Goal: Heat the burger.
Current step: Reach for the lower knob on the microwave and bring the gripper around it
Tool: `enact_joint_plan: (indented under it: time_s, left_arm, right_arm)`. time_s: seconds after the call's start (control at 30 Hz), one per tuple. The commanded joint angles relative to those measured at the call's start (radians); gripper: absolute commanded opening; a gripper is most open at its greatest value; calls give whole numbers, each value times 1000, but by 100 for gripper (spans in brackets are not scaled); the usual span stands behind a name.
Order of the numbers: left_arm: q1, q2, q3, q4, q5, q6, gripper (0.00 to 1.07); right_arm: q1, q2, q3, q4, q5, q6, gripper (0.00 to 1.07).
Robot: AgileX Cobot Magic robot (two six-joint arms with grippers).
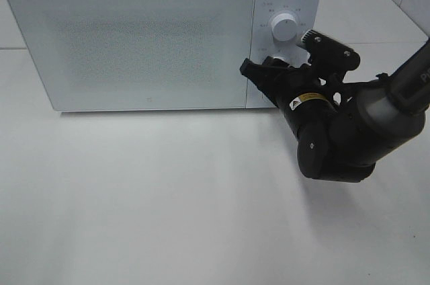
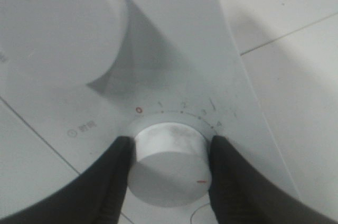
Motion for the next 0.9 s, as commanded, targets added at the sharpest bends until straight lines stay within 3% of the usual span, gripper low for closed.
enact_joint_plan:
  time_s: [0.03, 0.1, 0.43, 0.67, 0.9]
  left_arm:
    - [2, -19, 1, -5, -14, -9, 98]
    - [2, -19, 1, -5, -14, -9, 98]
    - [2, -19, 1, -5, -14, -9, 98]
    - [2, -19, 1, -5, -14, -9, 98]
    - [2, -19, 1, -5, -14, -9, 98]
  right_arm:
    - [-6, -7, -29, -123, -66, 172, 7]
    - [-6, -7, -29, -165, -101, 353, 4]
    - [-6, -7, -29, -242, -249, 825, 2]
    - [-6, -7, -29, -224, -249, 1052, 3]
    - [-7, -7, -29, -212, -249, 1091, 4]
